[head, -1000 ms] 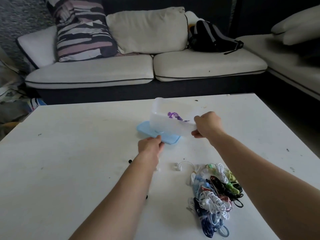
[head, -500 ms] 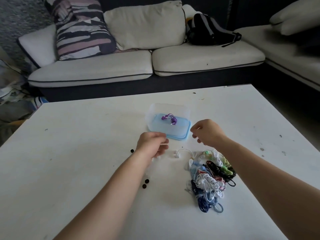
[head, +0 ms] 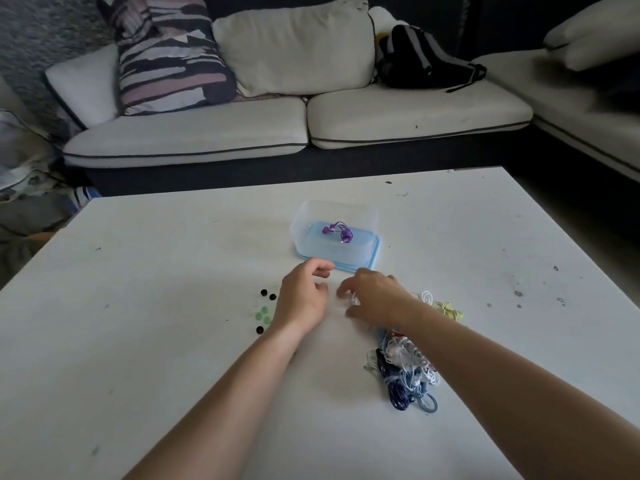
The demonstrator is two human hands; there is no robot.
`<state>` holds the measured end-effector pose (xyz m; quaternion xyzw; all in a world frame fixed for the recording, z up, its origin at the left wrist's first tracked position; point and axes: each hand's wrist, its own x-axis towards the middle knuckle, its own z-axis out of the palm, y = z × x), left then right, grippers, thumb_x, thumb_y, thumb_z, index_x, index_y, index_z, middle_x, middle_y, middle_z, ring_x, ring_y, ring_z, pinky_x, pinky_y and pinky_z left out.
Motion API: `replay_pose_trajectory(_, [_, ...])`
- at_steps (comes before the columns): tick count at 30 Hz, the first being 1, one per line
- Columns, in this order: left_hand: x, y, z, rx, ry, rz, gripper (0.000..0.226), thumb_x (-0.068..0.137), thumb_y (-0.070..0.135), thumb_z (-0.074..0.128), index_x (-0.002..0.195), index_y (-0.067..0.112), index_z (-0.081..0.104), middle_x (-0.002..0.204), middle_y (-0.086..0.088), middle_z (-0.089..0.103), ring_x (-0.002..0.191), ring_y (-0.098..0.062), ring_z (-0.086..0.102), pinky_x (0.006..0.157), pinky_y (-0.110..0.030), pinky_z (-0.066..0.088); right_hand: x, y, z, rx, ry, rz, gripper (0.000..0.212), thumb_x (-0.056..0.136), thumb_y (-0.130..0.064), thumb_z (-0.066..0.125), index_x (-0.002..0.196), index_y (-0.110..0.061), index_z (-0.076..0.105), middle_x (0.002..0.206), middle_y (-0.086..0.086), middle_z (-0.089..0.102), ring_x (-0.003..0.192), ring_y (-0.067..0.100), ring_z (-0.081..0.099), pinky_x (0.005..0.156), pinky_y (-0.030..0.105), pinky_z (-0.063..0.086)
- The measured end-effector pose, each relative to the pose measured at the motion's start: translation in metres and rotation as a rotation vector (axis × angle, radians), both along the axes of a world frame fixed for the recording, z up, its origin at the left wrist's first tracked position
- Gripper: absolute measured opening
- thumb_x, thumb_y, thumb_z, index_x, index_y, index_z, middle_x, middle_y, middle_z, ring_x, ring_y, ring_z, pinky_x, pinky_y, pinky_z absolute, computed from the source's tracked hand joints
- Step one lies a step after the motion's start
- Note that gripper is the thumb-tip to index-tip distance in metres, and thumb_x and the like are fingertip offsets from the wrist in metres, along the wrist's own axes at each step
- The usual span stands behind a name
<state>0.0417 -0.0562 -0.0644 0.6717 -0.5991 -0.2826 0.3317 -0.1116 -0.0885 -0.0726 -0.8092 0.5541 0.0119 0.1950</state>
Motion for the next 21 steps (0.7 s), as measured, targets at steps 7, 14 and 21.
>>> replay_pose_trajectory(7, [0.043,0.004,0.027,-0.074,0.048,0.091,0.024,0.087,0.008,0.059,0.092,0.028,0.07,0.091,0.013,0.071,0.074,-0.003,0.065,0.071,-0.021,0.05,-0.003,0.003,0.021,0.008,-0.52,-0.233,0.015,0.085,-0.016,0.069,0.091,-0.029,0.074,0.076,-0.009,0.064,0.072,0.009,0.059,0.065,0.012,0.042])
replay_pose_trajectory(14, [0.072,0.027,0.036,0.049,-0.082,-0.032,0.014,0.086,0.016,0.066,0.088,0.029,0.071,0.086,0.015,0.07,0.079,0.001,0.063,0.066,-0.008,0.044,-0.016,0.037,0.079,0.289,-1.087,-0.435,0.013,0.085,0.002,0.069,0.093,-0.007,0.074,0.072,0.01,0.067,0.061,0.017,0.058,0.068,0.031,0.052])
replay_pose_trajectory(21, [0.049,0.021,0.009,0.052,-0.433,-0.208,0.015,0.089,0.023,0.06,0.1,0.03,0.068,0.097,0.012,0.062,0.087,-0.006,0.058,0.078,-0.028,0.048,-0.024,0.069,0.095,0.489,-1.258,-0.555,0.008,0.089,0.002,0.067,0.086,-0.004,0.069,0.077,0.013,0.07,0.058,0.016,0.055,0.061,0.026,0.048])
